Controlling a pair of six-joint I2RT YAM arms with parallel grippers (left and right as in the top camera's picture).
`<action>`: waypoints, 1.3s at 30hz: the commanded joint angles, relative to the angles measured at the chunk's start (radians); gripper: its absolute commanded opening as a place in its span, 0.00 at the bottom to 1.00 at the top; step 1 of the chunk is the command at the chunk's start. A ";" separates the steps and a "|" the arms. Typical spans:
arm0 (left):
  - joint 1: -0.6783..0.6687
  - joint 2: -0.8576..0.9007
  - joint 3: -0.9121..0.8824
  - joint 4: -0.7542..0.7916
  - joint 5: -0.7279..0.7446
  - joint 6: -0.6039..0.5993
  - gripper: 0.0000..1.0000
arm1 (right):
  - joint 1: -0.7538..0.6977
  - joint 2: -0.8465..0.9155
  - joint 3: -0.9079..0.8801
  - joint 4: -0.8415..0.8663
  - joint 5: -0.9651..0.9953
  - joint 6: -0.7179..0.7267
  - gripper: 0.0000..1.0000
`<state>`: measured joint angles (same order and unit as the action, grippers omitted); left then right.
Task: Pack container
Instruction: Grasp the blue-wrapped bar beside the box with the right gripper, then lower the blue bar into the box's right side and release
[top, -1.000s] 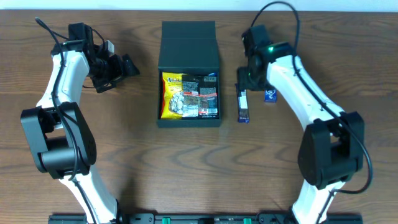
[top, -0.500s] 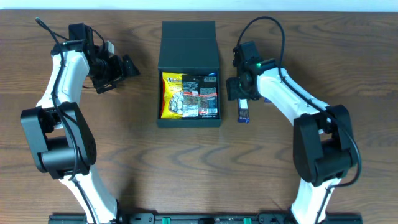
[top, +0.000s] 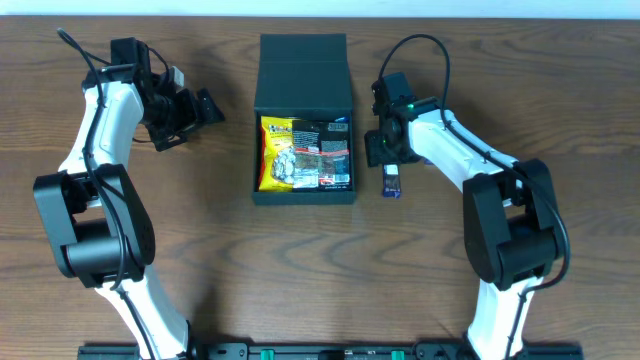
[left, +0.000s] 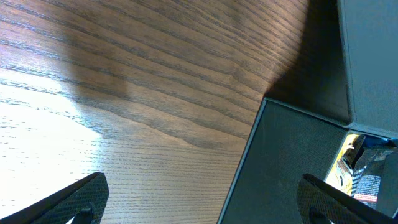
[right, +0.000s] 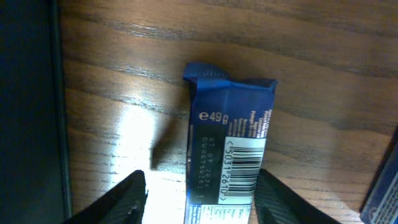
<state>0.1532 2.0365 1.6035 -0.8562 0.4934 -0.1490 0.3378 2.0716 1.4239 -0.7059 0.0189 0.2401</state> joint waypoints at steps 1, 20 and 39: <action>-0.003 -0.010 0.024 -0.003 -0.006 0.011 0.98 | 0.001 0.037 0.004 0.000 0.010 -0.009 0.53; -0.003 -0.010 0.024 -0.007 -0.006 0.011 0.97 | -0.015 0.045 0.087 -0.072 0.007 0.002 0.28; -0.003 -0.010 0.024 -0.006 -0.006 0.012 0.98 | 0.075 0.046 0.610 -0.454 -0.129 0.209 0.18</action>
<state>0.1532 2.0365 1.6035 -0.8593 0.4931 -0.1490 0.3645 2.1201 2.0178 -1.1519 -0.0422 0.3664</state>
